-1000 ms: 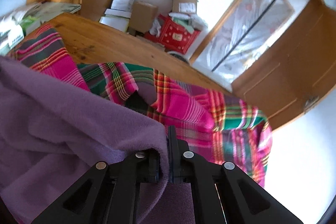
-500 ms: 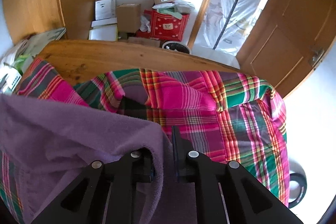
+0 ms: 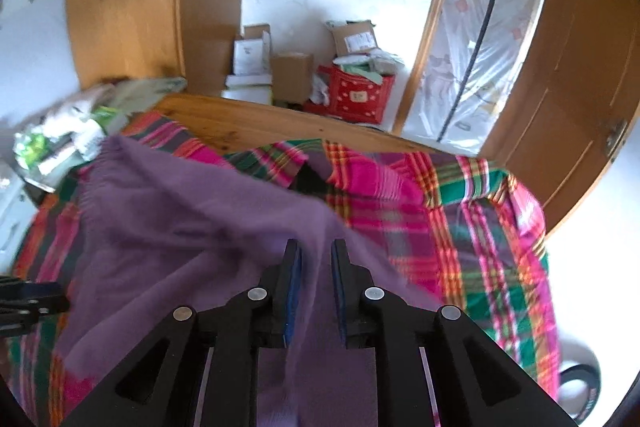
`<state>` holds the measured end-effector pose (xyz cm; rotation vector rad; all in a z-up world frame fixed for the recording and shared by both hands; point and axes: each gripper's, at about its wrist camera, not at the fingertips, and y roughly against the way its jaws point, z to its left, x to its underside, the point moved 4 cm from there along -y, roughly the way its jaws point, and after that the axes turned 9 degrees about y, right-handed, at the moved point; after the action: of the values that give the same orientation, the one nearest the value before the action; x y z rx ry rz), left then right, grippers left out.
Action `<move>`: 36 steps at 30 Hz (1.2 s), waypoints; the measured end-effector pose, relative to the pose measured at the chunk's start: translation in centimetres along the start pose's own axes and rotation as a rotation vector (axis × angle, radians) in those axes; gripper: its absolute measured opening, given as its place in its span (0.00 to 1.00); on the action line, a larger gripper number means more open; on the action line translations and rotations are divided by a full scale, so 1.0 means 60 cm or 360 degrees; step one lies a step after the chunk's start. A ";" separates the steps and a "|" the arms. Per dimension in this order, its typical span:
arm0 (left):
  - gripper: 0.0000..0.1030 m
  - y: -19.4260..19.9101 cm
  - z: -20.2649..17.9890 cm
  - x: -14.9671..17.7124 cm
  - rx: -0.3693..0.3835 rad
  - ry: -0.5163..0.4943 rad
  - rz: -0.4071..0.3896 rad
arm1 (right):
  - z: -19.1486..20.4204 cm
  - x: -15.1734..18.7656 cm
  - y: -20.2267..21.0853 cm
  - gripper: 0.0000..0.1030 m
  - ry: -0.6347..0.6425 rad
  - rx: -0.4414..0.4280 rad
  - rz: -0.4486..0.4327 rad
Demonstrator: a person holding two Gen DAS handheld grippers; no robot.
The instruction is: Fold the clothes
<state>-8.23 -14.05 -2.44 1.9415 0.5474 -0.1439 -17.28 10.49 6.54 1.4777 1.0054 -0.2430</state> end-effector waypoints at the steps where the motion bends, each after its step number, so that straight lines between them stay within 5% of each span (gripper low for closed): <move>1: 0.35 0.002 -0.001 0.005 0.0013 0.0012 0.0002 | 0.004 0.013 0.014 0.16 -0.0011 -0.0027 -0.0017; 8: 0.35 0.009 -0.011 0.024 0.0031 0.0041 0.0030 | 0.027 0.083 0.085 0.17 -0.0037 -0.0112 -0.0132; 18: 0.34 0.005 -0.041 0.041 -0.0079 -0.0025 0.0016 | 0.064 0.128 0.087 0.19 -0.0061 -0.0196 -0.0098; 23: 0.13 0.009 -0.032 0.050 -0.0155 -0.0013 -0.0038 | 0.078 0.142 0.077 0.19 -0.0052 -0.0219 -0.0067; 24: 0.00 0.014 -0.026 0.053 -0.0143 -0.0002 -0.0045 | 0.080 0.144 0.075 0.19 -0.0054 -0.0221 -0.0061; 29: 0.00 0.055 0.013 0.056 -0.0176 0.0083 -0.0139 | 0.085 0.157 0.071 0.19 -0.0057 -0.0244 -0.0046; 36: 0.08 0.051 0.022 0.069 -0.0061 0.0162 -0.0068 | 0.101 0.174 0.059 0.19 -0.0075 -0.0291 -0.0003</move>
<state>-3.02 -14.98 -1.85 1.9083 0.6548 -0.0618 -6.17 10.15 0.72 1.2998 0.9650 -0.1817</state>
